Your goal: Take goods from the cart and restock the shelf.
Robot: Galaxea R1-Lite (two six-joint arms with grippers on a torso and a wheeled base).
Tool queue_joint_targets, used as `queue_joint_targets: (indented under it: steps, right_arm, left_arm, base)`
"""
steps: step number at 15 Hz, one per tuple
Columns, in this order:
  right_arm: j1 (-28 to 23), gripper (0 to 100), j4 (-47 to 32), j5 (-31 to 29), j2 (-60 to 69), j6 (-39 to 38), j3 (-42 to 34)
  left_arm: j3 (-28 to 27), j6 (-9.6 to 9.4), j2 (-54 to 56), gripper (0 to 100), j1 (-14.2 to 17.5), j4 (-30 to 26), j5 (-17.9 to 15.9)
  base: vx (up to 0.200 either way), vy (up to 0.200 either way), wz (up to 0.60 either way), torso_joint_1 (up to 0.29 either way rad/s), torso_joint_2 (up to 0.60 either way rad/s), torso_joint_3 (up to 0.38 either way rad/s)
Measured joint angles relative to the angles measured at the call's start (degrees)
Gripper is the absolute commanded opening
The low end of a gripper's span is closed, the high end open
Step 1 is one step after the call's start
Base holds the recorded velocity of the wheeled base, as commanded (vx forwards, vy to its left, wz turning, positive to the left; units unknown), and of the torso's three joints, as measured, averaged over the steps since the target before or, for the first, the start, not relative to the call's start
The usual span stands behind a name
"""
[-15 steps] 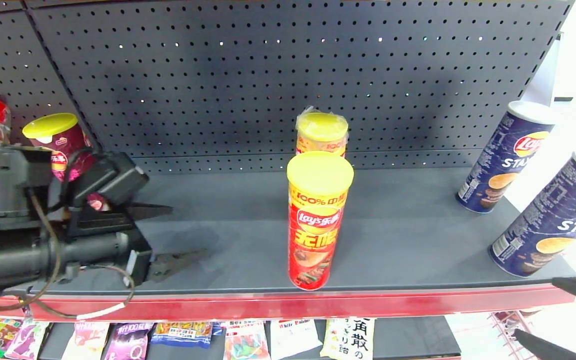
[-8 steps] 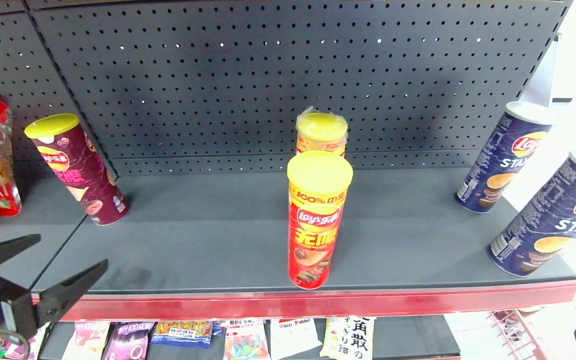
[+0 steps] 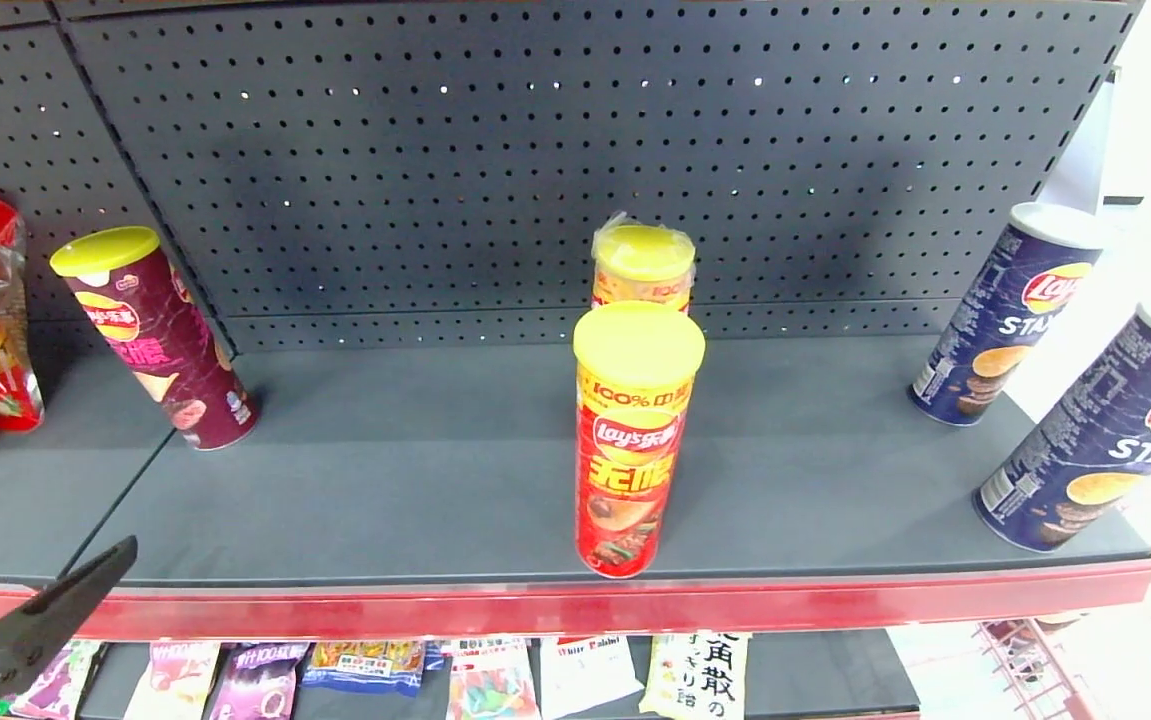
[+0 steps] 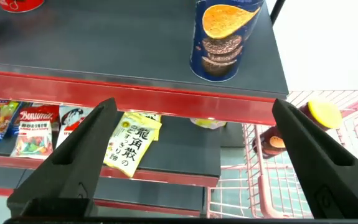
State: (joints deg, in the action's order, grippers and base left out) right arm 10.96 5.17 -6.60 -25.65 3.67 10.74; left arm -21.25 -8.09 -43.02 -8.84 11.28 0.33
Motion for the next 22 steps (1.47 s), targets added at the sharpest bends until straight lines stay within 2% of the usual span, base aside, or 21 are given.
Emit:
queue_joint_targets:
  steps: [5,8,14,17,22]
  right_arm:
    - [0.1,100,0.2,0.1,-0.3,0.3,0.4]
    - [0.3,100,0.3,2.3,-0.5,0.3,0.5]
    - [0.0,100,0.4,2.3,-0.8,0.5,0.8]
    - [0.1,100,0.1,2.5,-0.9,1.0,0.8]
    - [0.1,100,0.1,2.3,-1.5,1.7,1.0]
  left_arm:
    - [3.0,-0.02,2.8,100,0.2,0.0,0.0]
    - [3.5,-0.06,3.4,100,0.2,0.0,0.1]
    - [3.6,-0.09,3.8,100,0.6,0.1,0.1]
    - [3.6,-1.15,3.8,100,0.6,0.1,0.1]
    - [3.7,-1.21,3.9,100,0.7,0.0,0.5]
  base:
    - [-0.2,0.0,0.0,0.0,0.0,0.007]
    - [0.0,0.0,0.0,0.0,0.0,0.0]
    - [0.0,-0.2,0.0,0.007,0.0,0.0]
    - [0.0,-0.2,0.0,0.002,0.0,0.004]
    - [0.0,-0.16,0.0,0.0,0.0,-0.002]
